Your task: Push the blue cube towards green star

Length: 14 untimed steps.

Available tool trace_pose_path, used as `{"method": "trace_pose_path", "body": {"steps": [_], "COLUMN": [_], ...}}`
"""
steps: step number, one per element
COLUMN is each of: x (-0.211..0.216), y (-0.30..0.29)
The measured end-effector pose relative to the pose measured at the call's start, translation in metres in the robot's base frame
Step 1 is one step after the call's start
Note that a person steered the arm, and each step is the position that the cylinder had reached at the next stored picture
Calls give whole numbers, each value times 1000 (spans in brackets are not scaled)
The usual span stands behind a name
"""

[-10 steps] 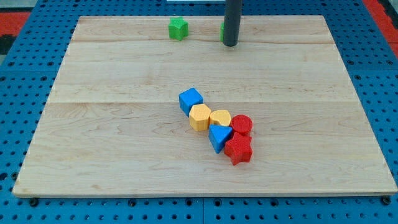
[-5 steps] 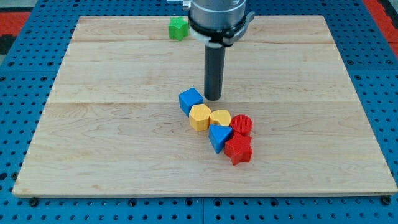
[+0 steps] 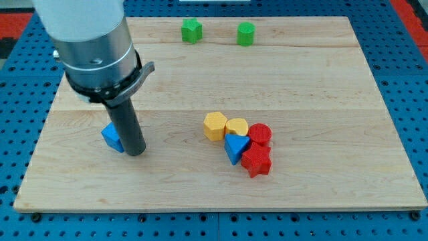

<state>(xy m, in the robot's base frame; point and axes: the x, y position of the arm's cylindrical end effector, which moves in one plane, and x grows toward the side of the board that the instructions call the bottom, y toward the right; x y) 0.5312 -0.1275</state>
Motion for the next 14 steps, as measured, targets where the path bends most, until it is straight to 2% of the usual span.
{"method": "trace_pose_path", "body": {"steps": [1,2,4,5,6,7,8,9,10,11,12,14], "x": [-10,-75,-206,-225,-208,-230,-264,-272,-228,-228,-244,-281], "y": [-52,-77,-50,-36,-94,-125,-78,-54,-83,-41,6,11]}}
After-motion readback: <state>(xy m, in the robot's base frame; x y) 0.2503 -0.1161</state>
